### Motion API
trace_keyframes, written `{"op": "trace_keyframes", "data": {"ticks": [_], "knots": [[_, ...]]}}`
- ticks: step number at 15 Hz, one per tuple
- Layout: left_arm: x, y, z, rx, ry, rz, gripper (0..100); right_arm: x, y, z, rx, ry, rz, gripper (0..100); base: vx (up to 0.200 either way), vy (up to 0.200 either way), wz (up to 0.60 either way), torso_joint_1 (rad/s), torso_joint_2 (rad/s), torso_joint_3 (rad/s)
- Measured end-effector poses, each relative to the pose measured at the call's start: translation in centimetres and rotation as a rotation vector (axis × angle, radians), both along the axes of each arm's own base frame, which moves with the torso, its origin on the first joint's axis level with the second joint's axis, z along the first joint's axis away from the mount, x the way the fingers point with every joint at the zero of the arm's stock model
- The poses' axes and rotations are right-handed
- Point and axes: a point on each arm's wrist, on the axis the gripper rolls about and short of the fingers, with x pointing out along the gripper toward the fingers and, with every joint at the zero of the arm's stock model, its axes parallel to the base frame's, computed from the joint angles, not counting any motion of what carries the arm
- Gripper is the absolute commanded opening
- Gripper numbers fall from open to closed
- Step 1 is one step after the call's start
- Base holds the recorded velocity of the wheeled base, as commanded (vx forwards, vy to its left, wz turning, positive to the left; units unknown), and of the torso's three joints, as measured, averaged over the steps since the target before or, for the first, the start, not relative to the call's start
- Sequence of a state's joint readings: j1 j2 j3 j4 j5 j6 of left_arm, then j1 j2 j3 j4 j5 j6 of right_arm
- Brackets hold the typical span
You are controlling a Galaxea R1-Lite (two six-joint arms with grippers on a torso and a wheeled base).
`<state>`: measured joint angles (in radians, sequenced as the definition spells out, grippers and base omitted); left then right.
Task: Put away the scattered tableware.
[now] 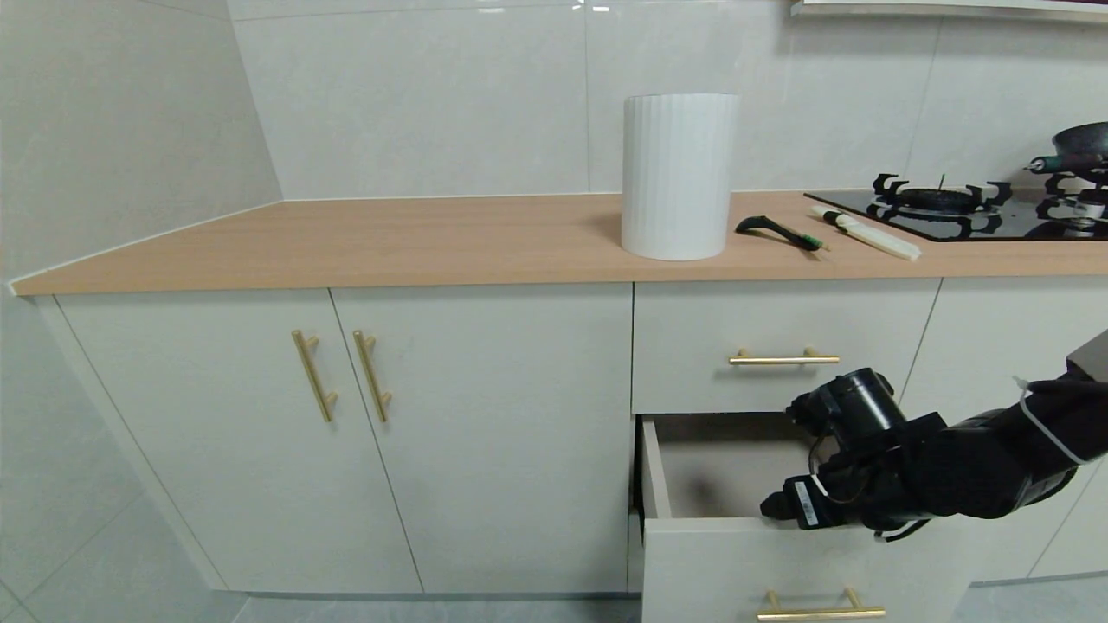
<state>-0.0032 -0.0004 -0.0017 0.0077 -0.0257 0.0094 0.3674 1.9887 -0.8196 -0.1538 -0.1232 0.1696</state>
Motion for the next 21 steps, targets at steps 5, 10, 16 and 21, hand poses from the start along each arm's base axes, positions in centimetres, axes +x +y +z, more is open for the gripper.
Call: {"op": "trace_keyframes", "data": {"ticks": [5, 10, 16, 21], "knots": [[0.0, 0.0, 0.0, 0.0, 0.0, 0.0, 100, -1.6, 0.1, 0.4, -0.062, 0.089, 0.069, 100, 0.0, 0.0, 0.0, 0.0, 0.0, 0.0], [0.0, 0.0, 0.0, 0.0, 0.0, 0.0, 100, -3.7, 0.5, 1.1, -0.129, 0.187, 0.162, 100, 0.0, 0.0, 0.0, 0.0, 0.0, 0.0], [0.0, 0.0, 0.0, 0.0, 0.0, 0.0, 100, -6.4, 1.4, 1.9, -0.185, 0.289, 0.252, 100, 0.0, 0.0, 0.0, 0.0, 0.0, 0.0], [0.0, 0.0, 0.0, 0.0, 0.0, 0.0, 100, -8.1, 1.3, 2.8, -0.247, 0.359, 0.353, 100, 0.0, 0.0, 0.0, 0.0, 0.0, 0.0]]}}
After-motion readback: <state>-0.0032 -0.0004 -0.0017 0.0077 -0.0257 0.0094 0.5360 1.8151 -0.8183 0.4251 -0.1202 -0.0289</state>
